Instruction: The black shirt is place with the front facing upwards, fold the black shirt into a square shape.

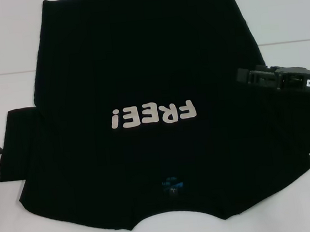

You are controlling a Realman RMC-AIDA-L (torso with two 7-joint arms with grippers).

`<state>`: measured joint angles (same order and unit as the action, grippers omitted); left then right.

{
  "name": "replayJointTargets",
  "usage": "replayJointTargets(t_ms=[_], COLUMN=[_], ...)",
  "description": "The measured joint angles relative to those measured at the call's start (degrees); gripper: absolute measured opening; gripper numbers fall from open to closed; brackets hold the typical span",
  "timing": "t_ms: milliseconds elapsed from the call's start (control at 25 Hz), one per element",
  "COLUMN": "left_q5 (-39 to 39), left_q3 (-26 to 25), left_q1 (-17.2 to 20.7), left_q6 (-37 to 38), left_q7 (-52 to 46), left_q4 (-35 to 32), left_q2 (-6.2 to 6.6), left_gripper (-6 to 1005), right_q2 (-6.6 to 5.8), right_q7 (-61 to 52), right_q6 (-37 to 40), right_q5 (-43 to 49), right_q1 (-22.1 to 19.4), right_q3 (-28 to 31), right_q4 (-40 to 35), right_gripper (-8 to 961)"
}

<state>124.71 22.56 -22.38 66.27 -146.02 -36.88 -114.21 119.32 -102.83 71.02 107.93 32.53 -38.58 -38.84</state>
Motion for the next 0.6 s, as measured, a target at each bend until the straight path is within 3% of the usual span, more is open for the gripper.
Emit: replayJointTargets(t_ms=[600], left_q5=[0.0], left_q3=[0.0], left_q1=[-2.2], left_q6=[-3.4], left_q7=[3.5], left_q4=[0.7], left_q2=[-0.61], left_gripper=[655], right_q2=[-0.01], right_q7=[0.7], right_q6=[-0.1], right_q5=[-1.1], right_q1=[-0.5], right_q3=[0.0], right_q4=[0.2], right_gripper=[751])
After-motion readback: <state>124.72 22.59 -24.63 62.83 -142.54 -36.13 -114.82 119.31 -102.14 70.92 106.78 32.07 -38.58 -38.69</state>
